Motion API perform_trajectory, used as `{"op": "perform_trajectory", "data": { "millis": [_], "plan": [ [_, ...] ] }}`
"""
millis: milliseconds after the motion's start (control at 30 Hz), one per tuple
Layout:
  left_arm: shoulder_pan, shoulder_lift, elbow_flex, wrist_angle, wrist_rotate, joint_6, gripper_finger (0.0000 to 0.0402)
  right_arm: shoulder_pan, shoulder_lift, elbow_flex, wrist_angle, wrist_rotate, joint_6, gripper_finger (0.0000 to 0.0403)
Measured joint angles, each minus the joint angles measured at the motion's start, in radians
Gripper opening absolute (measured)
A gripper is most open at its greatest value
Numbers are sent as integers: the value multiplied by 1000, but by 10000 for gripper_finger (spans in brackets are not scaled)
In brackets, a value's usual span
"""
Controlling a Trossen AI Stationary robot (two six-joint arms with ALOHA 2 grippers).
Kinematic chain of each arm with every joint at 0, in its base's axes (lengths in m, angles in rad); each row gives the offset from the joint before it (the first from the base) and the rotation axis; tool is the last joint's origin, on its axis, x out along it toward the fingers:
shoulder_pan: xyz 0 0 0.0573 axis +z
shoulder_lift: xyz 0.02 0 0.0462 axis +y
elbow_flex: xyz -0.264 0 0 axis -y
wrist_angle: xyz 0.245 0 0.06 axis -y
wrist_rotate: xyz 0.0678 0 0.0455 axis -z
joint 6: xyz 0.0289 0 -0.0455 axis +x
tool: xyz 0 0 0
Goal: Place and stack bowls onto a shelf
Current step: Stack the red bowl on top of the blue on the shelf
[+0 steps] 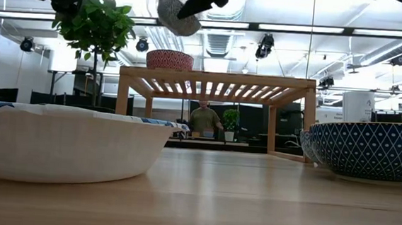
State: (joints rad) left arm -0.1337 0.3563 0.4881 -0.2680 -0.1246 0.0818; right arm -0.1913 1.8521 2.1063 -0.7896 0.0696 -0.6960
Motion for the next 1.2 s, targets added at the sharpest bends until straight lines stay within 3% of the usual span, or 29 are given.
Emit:
{"op": "perform_trajectory", "data": {
  "millis": [167, 667, 900, 1200],
  "plan": [
    [0, 0, 0, 0, 0, 6, 75, -23, 17, -1, -9, -49, 21, 12],
    [0, -1, 0, 0, 0, 11, 75, -33, 80, -10, -7, -44, 32, 13],
    [0, -1, 0, -1, 0, 11, 75, -37, 103, -7, -4, 25, 34, 13],
    [0, -1, 0, -2, 0, 11, 75, -36, 106, -6, 0, 88, 62, 60]
  ]
}}
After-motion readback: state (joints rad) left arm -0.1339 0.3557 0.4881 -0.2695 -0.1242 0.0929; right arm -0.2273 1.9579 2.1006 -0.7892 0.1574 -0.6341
